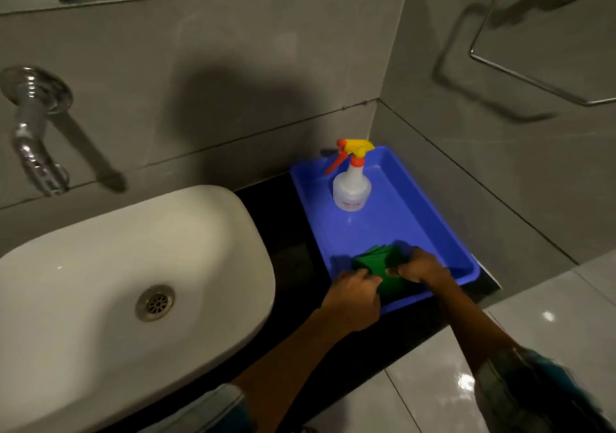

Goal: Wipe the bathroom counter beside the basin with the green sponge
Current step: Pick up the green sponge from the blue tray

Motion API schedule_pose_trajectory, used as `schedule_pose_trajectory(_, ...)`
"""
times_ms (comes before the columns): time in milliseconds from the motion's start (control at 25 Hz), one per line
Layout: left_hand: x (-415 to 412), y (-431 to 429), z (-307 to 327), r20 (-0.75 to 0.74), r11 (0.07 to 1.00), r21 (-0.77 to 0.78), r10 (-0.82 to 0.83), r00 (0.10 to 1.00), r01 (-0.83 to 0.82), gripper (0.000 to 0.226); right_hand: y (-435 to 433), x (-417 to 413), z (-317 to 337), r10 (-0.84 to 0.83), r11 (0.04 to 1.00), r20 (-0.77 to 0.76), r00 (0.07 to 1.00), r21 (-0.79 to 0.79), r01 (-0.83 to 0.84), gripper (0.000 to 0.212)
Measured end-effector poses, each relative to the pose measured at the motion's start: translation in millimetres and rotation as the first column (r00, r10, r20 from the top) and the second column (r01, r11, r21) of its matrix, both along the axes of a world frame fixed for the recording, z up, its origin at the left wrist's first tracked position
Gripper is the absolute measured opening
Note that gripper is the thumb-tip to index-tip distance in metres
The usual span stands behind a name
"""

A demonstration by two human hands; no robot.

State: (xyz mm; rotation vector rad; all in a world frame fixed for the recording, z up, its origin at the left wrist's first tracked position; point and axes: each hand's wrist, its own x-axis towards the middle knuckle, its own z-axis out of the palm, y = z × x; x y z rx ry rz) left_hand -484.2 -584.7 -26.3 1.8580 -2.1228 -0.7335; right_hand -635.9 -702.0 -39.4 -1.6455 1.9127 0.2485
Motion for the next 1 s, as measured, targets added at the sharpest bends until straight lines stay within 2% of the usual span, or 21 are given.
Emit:
schedule_pose_trajectory(40,-8,-11,-7,0.026,0.991,0.131,-0.011,1.0,0.007,0.045,-1,1,-1,-0.026,1.0,-0.012,1.0,0.008,0.026,0.094)
schedule_pose_trajectory(120,-18,-28,-17,0.027,0.921,0.389,0.012,1.0,-0.021,0.065,-3,3,-4,-0.066,0.997,0.018,0.998,0.044,0.066,0.089)
schedule_pose_trajectory(200,-25,-40,-21,-0.07,0.866,0.497,0.111,0.991,-0.062,0.082,-5,5,-5,-0.131,0.989,0.129,0.983,0.087,0.121,0.083)
schedule_pose_trajectory(280,-27,-41,-17,-0.214,0.851,0.51,0.261,0.941,-0.12,0.084,-1,9,1,-0.232,0.972,0.317,0.92,0.104,0.209,0.066)
schedule_pose_trajectory(360,-20,-31,-4,-0.357,0.879,0.415,0.393,0.847,-0.233,0.078,12,17,16,-0.351,0.936,0.569,0.744,0.184,0.301,0.047)
schedule_pose_trajectory(480,11,5,20,-0.565,0.846,0.318,0.532,0.631,-0.428,0.085,44,34,52,-0.383,0.918,0.789,0.48,0.268,0.291,0.043)
schedule_pose_trajectory(560,52,44,38,-0.641,0.78,0.315,0.595,0.486,-0.54,0.093,75,58,72,-0.377,0.923,0.86,0.344,0.315,0.222,0.048)
schedule_pose_trajectory(600,76,68,48,-0.685,0.753,0.332,0.606,0.403,-0.568,0.091,94,76,80,-0.378,0.925,0.875,0.304,0.341,0.168,0.051)
schedule_pose_trajectory(680,122,126,67,-0.753,0.686,0.42,0.629,0.194,-0.594,0.065,140,121,93,-0.373,0.924,0.892,0.257,0.383,0.013,0.058)
schedule_pose_trajectory(760,162,193,88,-0.766,0.628,0.458,0.638,0.079,-0.628,0.036,192,170,103,-0.319,0.918,0.913,0.254,0.364,-0.155,0.055)
schedule_pose_trajectory(840,192,263,102,-0.777,0.548,0.469,0.629,-0.028,-0.692,0.025,243,217,109,-0.183,0.911,0.945,0.271,0.266,-0.315,0.047)
schedule_pose_trajectory(920,225,341,105,-0.798,0.457,0.456,0.59,-0.123,-0.764,0.023,304,270,113,0.033,0.881,0.949,0.313,0.12,-0.458,0.05)
schedule_pose_trajectory(1000,263,420,94,-0.776,0.327,0.429,0.61,-0.159,-0.842,0.018,375,323,110,0.252,0.813,0.93,0.268,-0.053,-0.579,0.051)
